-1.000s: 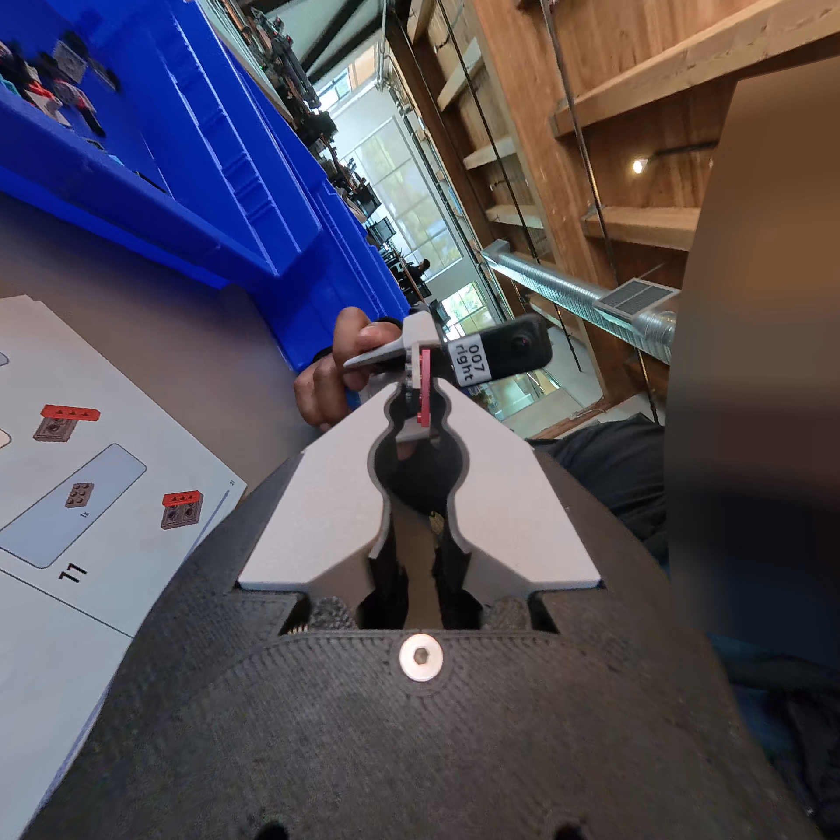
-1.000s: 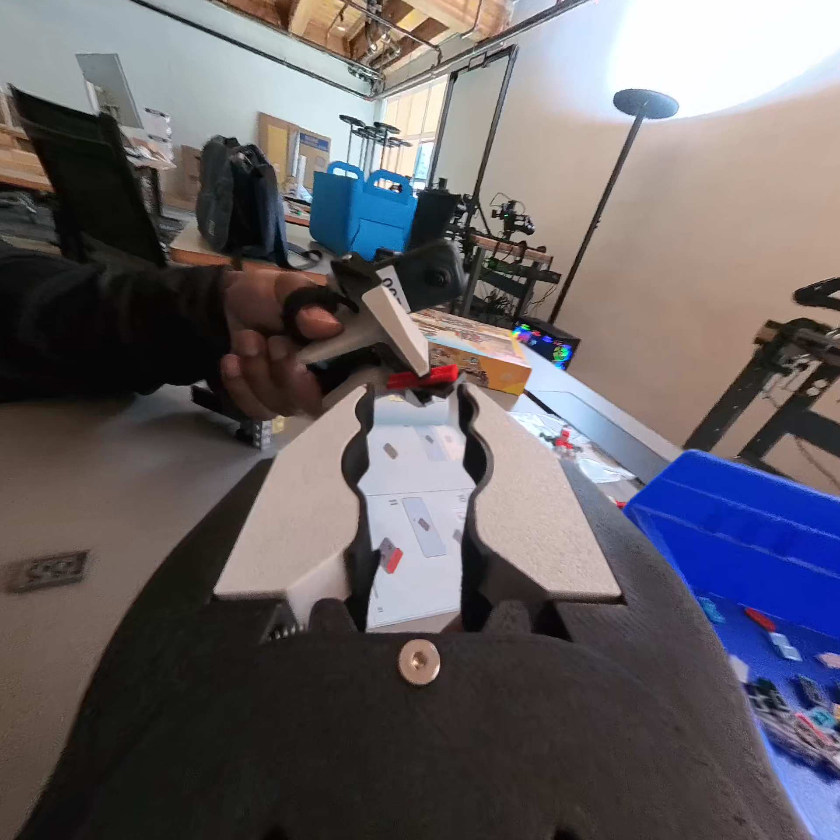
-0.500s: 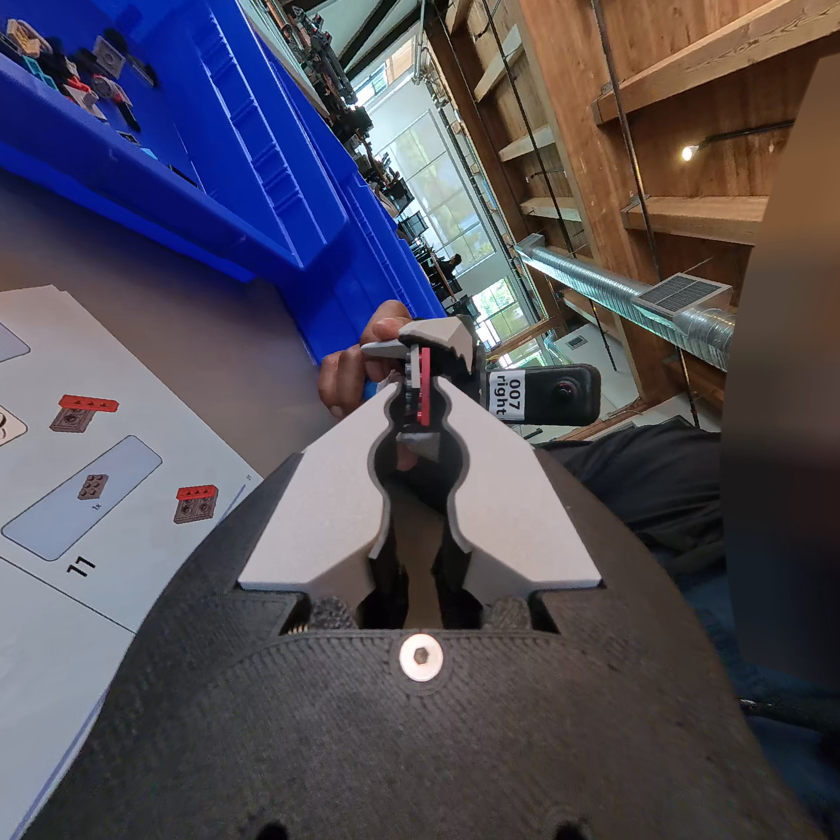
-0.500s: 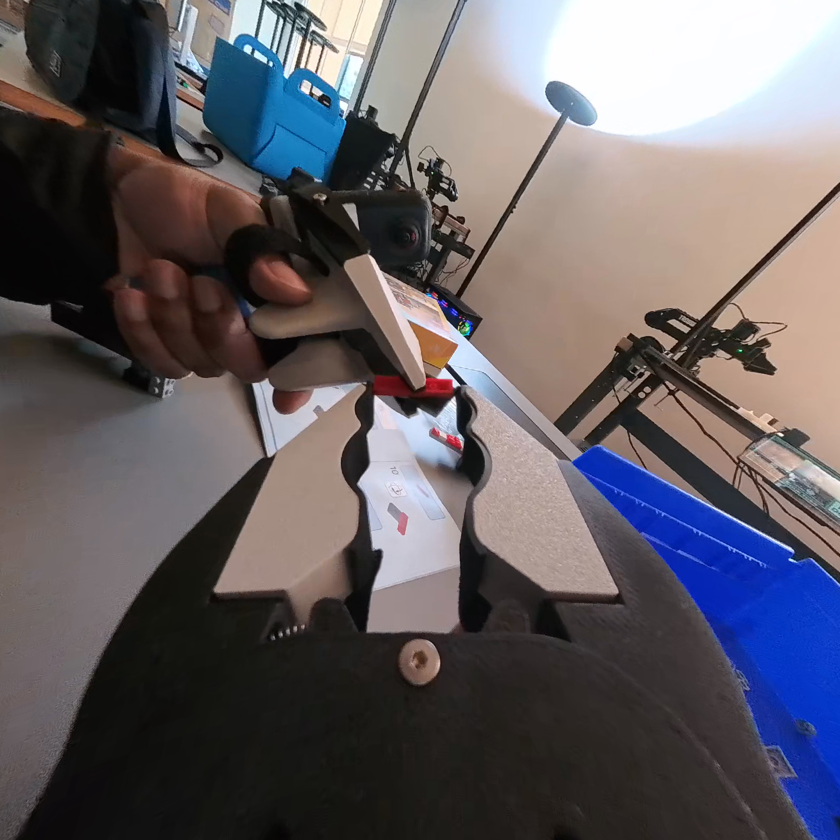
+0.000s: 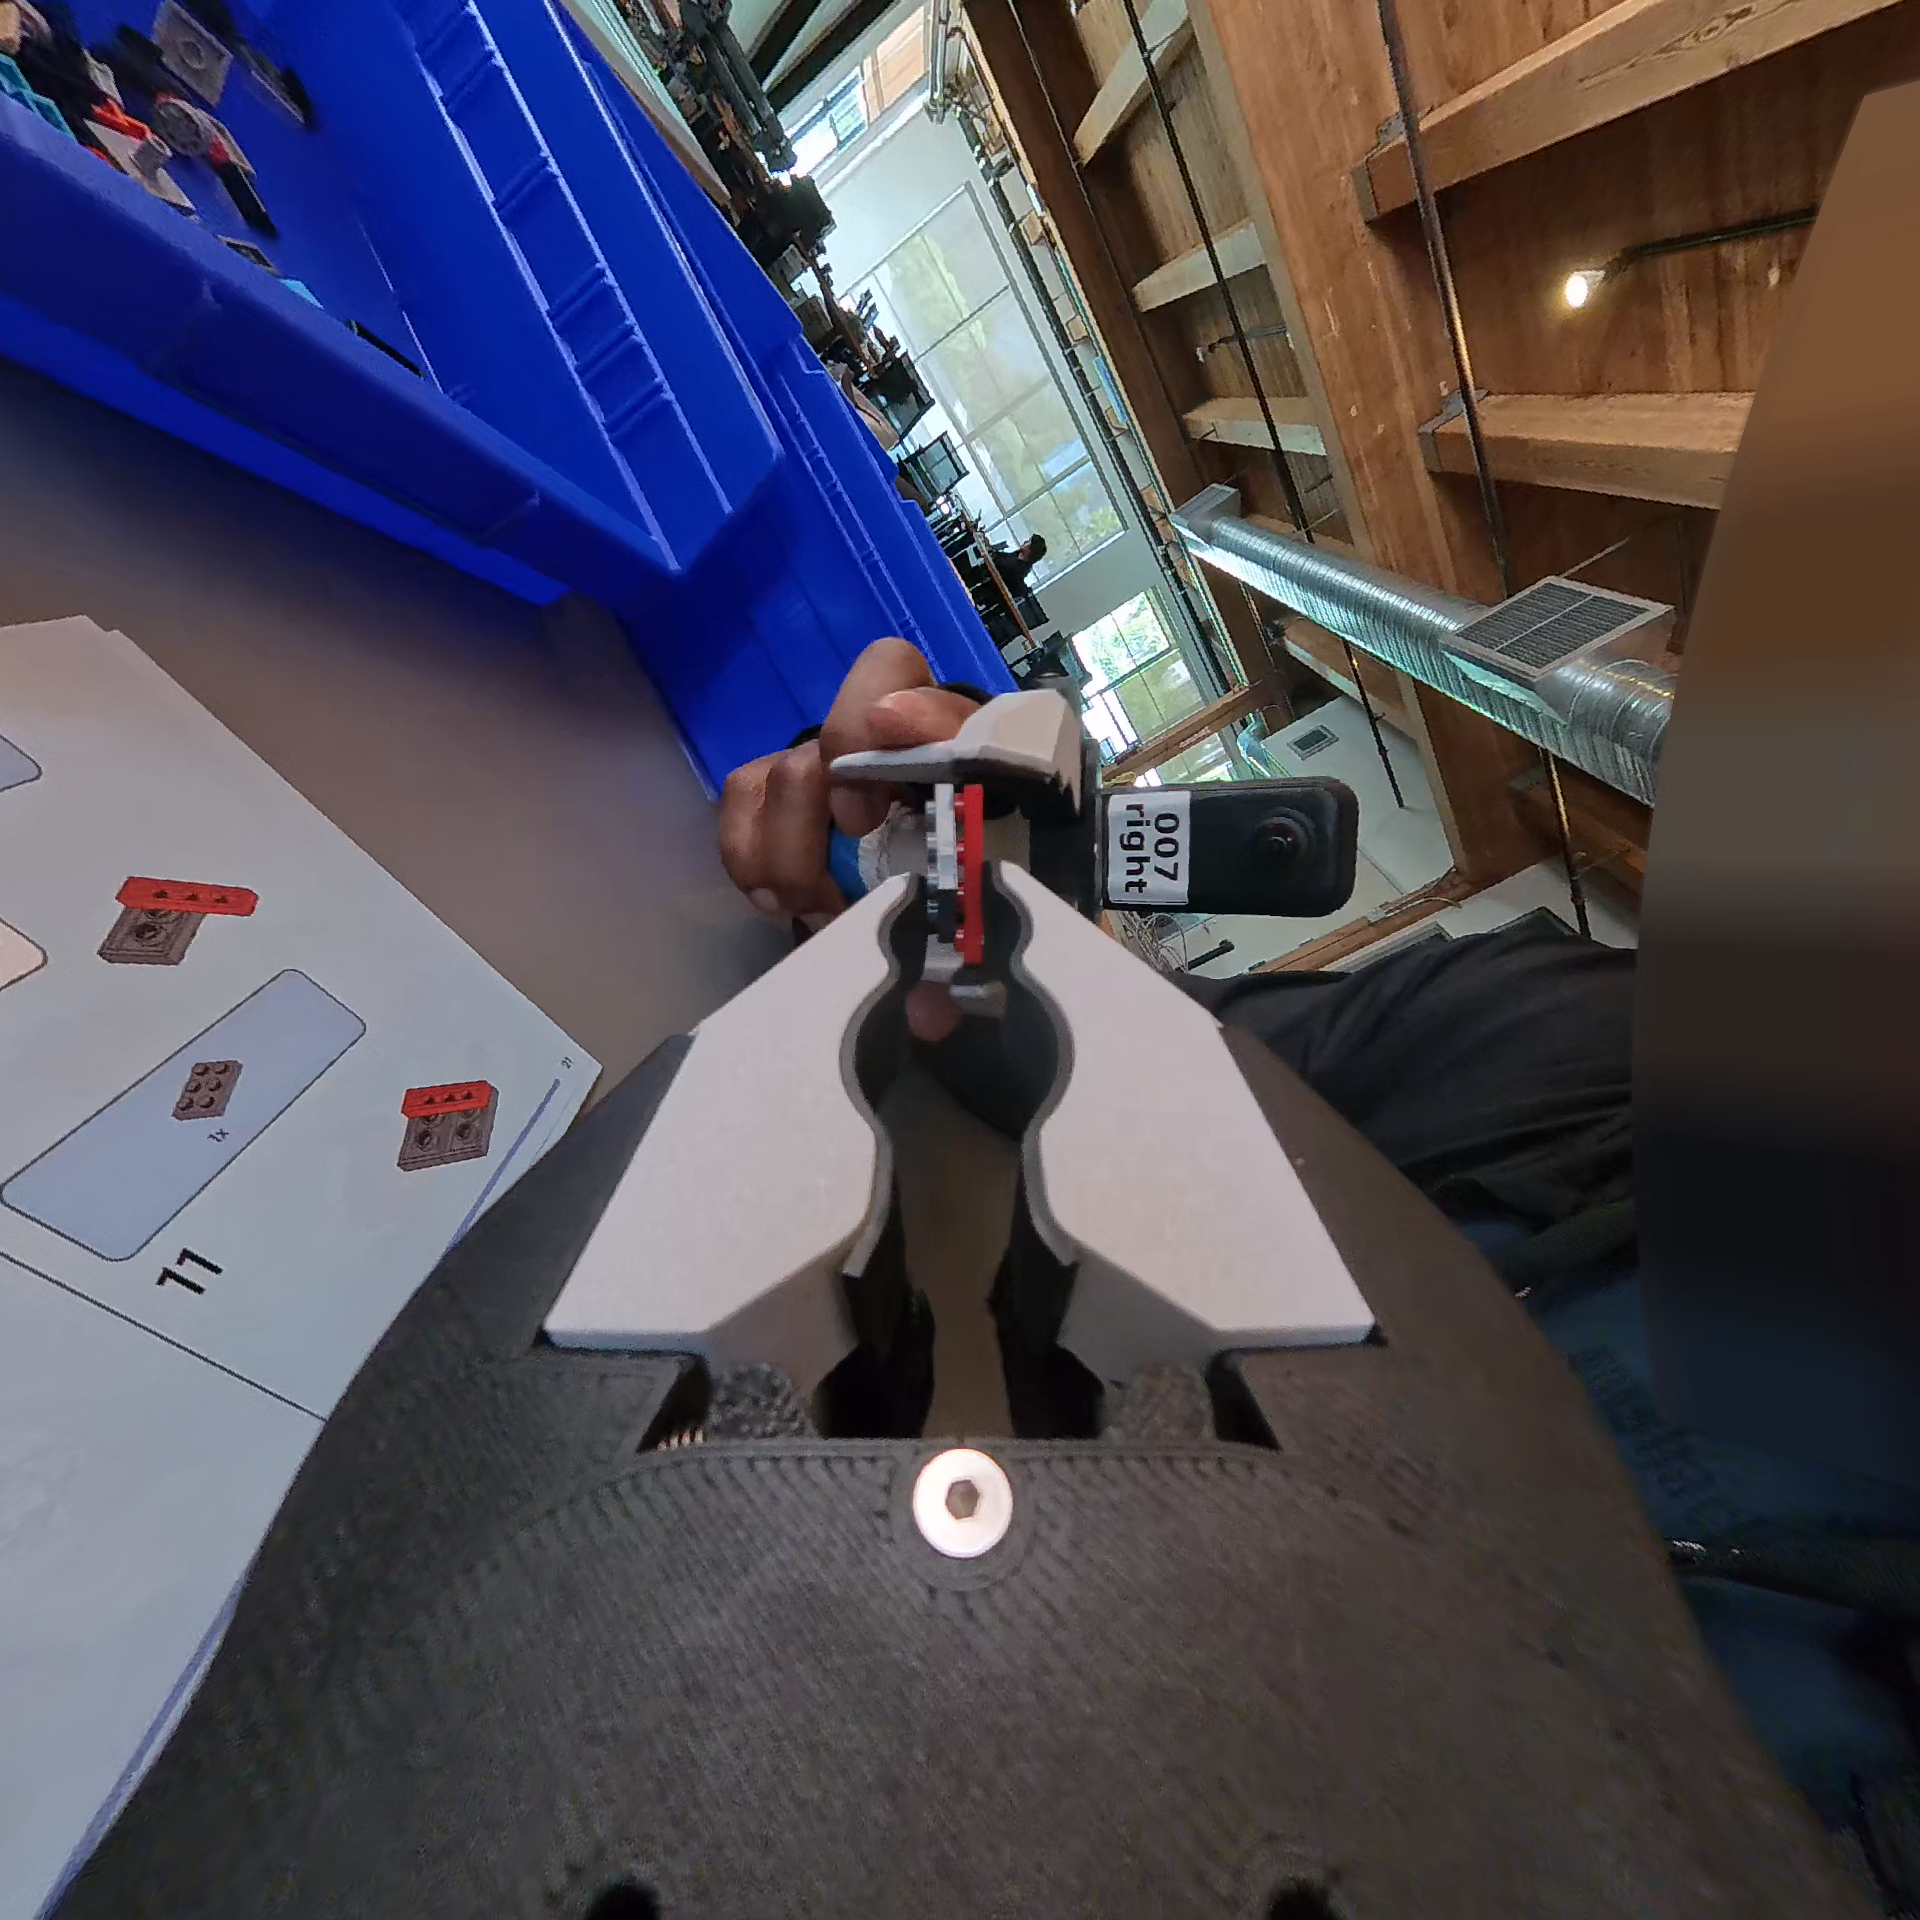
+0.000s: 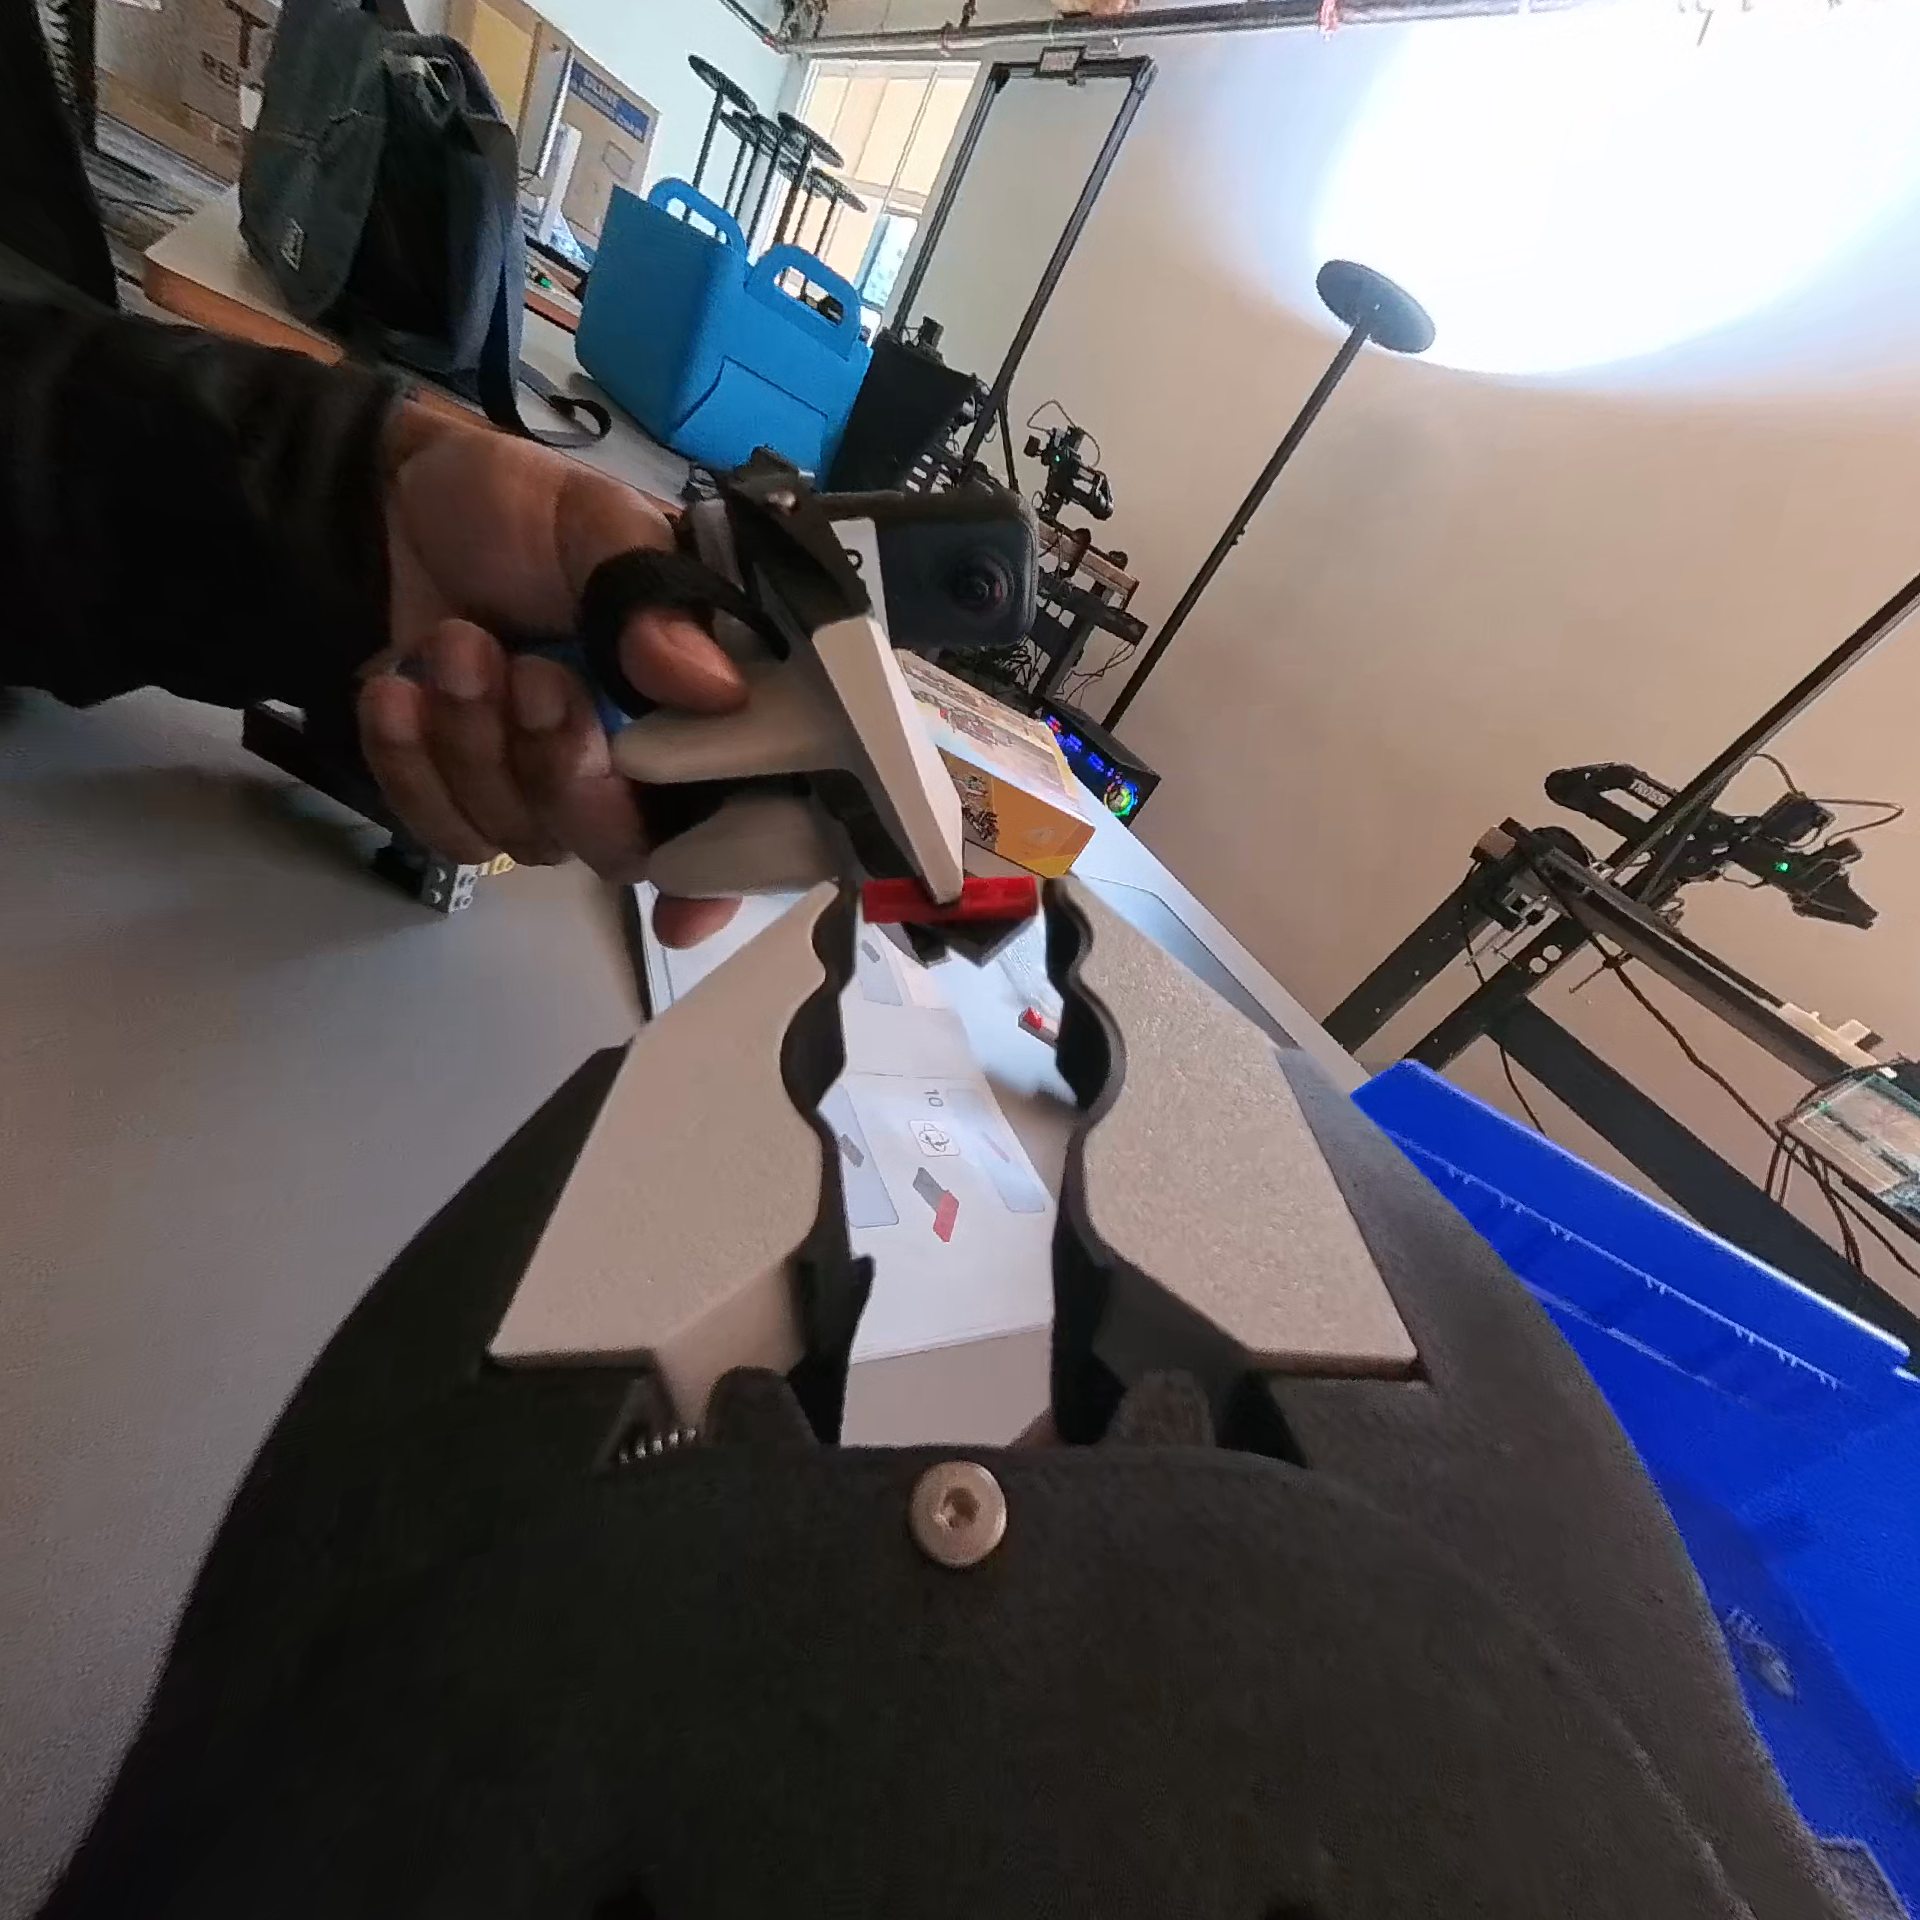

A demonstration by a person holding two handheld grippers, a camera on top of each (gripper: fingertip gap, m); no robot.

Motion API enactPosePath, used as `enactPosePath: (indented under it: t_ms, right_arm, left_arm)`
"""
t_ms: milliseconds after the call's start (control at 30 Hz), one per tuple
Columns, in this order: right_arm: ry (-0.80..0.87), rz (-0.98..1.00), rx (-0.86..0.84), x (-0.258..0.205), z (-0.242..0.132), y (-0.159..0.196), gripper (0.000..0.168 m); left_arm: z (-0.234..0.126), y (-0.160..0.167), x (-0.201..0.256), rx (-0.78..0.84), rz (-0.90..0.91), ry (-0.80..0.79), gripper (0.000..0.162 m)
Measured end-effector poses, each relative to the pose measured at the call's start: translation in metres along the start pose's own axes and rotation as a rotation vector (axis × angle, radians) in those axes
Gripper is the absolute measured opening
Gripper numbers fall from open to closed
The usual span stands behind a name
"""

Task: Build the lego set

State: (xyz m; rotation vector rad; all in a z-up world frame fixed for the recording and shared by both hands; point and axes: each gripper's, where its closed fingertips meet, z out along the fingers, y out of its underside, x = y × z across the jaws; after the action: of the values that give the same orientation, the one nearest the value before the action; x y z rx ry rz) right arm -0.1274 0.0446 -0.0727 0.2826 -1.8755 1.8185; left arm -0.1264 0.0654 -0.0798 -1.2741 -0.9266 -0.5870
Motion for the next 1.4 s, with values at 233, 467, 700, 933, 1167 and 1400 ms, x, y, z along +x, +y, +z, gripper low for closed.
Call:
enactPosePath:
  t_ms: [233, 467, 700, 933, 1167, 1400]
  right_arm:
    - [-0.013, -0.047, -0.024, -0.003, 0.001, 0.003, 0.036]
    - [-0.05, 0.015, -0.007, -0.003, -0.002, 0.002, 0.035]
    - [-0.058, 0.068, 0.01, 0.001, -0.003, 0.001, 0.035]
    - [-0.098, 0.07, 0.015, -0.002, -0.005, 0.0, 0.035]
    - [-0.174, 0.059, 0.019, -0.012, -0.008, -0.002, 0.035]
    - [-0.279, 0.078, 0.017, -0.026, -0.012, -0.003, 0.035]
  left_arm:
    - [0.002, 0.005, -0.001, -0.03, 0.007, -0.01, 0.01]
    - [0.001, 0.005, 0.003, -0.036, 0.024, -0.002, 0.011]
    - [-0.003, -0.001, 0.008, -0.002, 0.015, 0.034, 0.009]
    - [-0.003, 0.005, 0.006, -0.034, 0.031, 0.039, 0.005]
    - [-0.003, 0.016, 0.007, -0.108, 0.078, 0.019, 0.005]
    - [-0.008, 0.027, 0.011, -0.185, 0.123, 0.019, 0.005]
